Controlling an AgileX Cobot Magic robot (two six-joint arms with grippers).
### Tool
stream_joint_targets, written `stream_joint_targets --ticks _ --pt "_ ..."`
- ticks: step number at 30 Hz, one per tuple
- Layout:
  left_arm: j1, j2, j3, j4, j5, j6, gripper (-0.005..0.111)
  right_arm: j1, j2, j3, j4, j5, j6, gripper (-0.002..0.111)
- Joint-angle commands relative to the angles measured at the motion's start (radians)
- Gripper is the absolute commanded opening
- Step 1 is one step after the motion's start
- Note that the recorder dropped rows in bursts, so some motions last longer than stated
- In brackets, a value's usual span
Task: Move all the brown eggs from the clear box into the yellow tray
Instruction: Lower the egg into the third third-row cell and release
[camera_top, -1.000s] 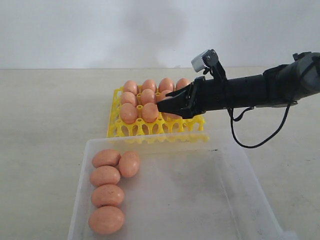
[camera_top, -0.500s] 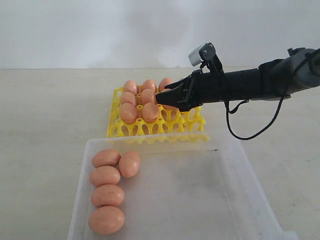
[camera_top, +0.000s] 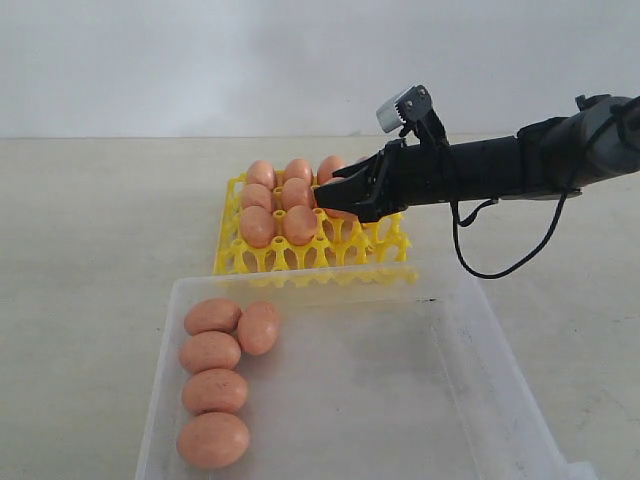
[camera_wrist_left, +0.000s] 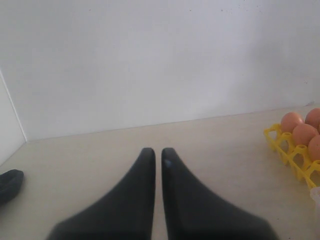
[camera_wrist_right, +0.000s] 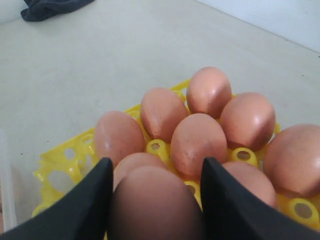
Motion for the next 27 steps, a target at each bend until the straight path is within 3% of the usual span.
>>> stream_joint_targets --ticks 1,7,21,27 --pt "-0.006 -0.003 0.004 -0.003 -0.004 0.003 0.004 0.001 -0.002 -0.005 0.008 -0.042 -0.007 0.003" --pt "-0.006 -0.003 0.004 -0.003 -0.004 0.003 0.004 0.009 -0.002 -0.005 0.008 -0.007 -0.007 0.003" --pt "-0.006 -0.003 0.004 -0.003 -0.006 0.003 0.004 0.071 -0.002 -0.006 0.008 -0.208 -0.007 0.003" --pt "-0.006 -0.003 0.004 -0.003 -0.006 0.003 0.004 0.071 -0.002 -0.006 0.008 -0.185 -0.007 0.003"
